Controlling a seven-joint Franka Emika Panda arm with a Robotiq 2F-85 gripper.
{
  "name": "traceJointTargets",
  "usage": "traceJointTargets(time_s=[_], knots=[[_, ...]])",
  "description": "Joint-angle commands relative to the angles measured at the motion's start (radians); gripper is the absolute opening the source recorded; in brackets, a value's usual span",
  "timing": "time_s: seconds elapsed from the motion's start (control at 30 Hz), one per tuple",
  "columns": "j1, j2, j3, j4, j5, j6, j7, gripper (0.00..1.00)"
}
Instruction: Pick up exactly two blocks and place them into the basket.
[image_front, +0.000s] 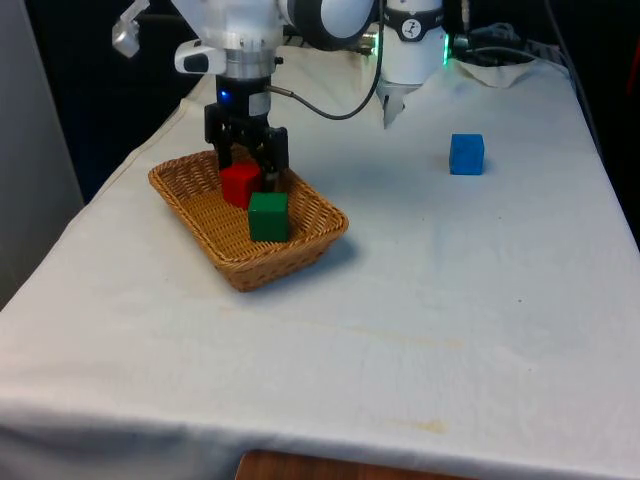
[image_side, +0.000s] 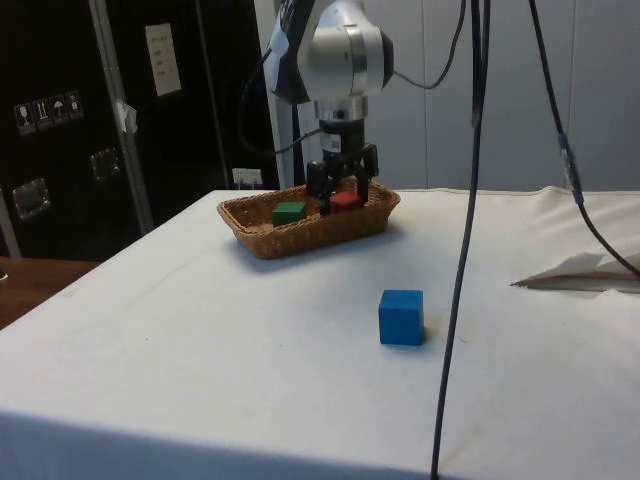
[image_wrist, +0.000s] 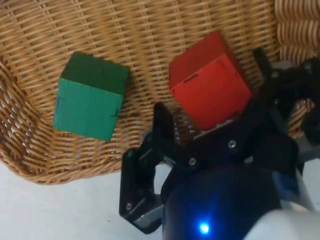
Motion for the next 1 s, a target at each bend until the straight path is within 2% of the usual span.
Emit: traceJointTargets(time_s=[0.0,0.03,0.07,0.23,0.3,0.33,0.4,0.43,0.47,0.5,0.53,0.6,0.63,0.67,0.73,0.87,0.9,0.93,0.97], knots=[[-0.007,0.002,0.003,0.007,0.001,-0.007,0.003,0.97],[0.000,0.000,0.000,0.000,0.000,0.000,0.000,0.99],[-0.007,0.002,0.003,0.007,0.001,-0.007,0.003,0.99],[-0.008,0.002,0.003,0.007,0.001,-0.007,0.003,1.00],[0.002,-0.010,-0.013,-0.001,-0.007,-0.011,0.007,1.00],[0.000,-0.001,-0.004,0.001,0.000,0.000,0.002,1.00],[0.014,-0.020,-0.030,-0.009,-0.011,-0.016,0.012,1.00],[0.028,-0.029,-0.047,-0.017,-0.013,-0.023,0.015,1.00],[0.034,-0.033,-0.054,-0.021,-0.013,-0.026,0.016,1.00],[0.034,-0.033,-0.054,-0.021,-0.013,-0.026,0.016,1.00],[0.046,-0.046,-0.068,-0.029,-0.018,-0.027,0.019,1.00],[0.057,-0.060,-0.080,-0.038,-0.026,-0.028,0.024,1.00],[0.041,-0.055,-0.062,-0.030,-0.012,-0.019,0.011,1.00],[0.061,-0.067,-0.085,-0.042,-0.030,-0.028,0.026,1.00],[0.081,-0.092,-0.102,-0.054,-0.044,-0.026,0.038,1.00],[0.109,-0.121,-0.114,-0.063,-0.059,-0.021,0.057,1.00],[0.088,-0.121,-0.097,-0.054,-0.051,-0.018,0.044,1.00],[0.122,-0.135,-0.115,-0.067,-0.072,-0.017,0.072,1.00],[0.128,-0.142,-0.115,-0.069,-0.080,-0.015,0.081,1.00]])
